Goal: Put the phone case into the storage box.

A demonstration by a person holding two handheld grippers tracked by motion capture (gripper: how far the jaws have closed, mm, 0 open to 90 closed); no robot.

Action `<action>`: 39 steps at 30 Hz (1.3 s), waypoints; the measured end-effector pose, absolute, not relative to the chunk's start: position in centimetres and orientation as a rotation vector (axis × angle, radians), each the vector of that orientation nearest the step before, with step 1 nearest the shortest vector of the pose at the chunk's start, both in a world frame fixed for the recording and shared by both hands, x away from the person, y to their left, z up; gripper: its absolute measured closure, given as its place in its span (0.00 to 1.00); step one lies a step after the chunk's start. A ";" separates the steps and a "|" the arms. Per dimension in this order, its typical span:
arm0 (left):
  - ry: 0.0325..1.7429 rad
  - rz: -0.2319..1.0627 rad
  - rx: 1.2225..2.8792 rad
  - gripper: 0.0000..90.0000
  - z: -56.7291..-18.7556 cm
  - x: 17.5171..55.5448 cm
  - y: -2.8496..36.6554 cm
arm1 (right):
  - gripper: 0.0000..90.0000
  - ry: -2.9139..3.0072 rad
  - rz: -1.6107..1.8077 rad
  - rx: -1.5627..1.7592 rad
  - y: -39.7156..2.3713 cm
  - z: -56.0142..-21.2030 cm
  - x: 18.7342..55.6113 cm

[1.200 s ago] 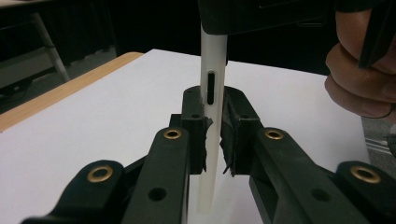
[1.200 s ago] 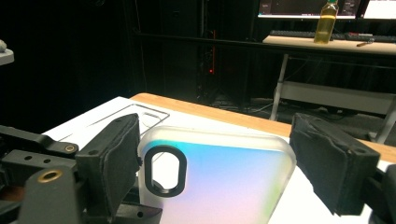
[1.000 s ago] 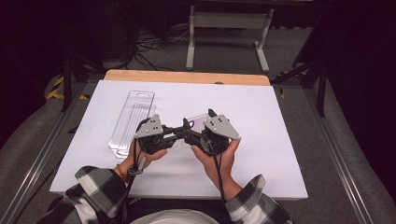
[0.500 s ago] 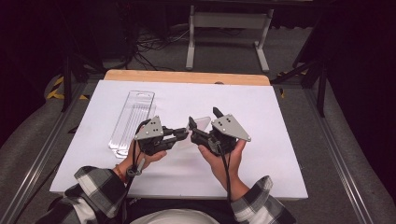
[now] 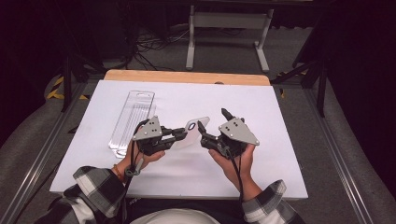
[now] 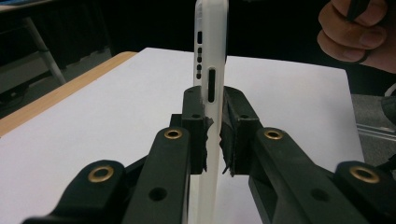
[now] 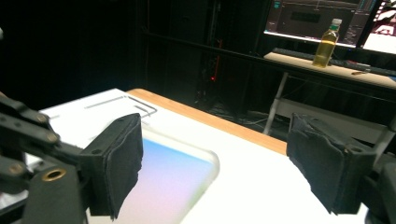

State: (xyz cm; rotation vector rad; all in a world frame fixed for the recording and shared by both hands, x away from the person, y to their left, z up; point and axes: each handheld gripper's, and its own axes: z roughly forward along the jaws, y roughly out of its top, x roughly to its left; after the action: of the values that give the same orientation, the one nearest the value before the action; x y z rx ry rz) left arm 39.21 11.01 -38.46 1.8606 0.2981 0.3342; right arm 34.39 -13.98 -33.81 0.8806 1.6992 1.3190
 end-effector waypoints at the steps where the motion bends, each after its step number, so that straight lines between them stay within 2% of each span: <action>1: 0.293 0.343 1.866 0.90 -38.4 39.2 11.0 | 0.21 1.707 1.320 0.873 -14.2 -33.9 34.4; 24: 0.278 0.349 1.869 0.90 -38.2 39.1 11.3 | 0.22 1.851 1.237 0.745 -15.8 -37.2 34.7; 39: 0.267 0.343 1.871 0.90 -38.1 38.9 11.4 | 0.19 1.922 1.193 0.715 -18.0 -39.5 35.8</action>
State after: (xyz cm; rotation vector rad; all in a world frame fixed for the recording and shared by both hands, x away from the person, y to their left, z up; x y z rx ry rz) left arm 38.91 11.38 -38.13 1.8712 0.2666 0.3433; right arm 35.78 -18.00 -39.52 0.7155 1.9221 1.1927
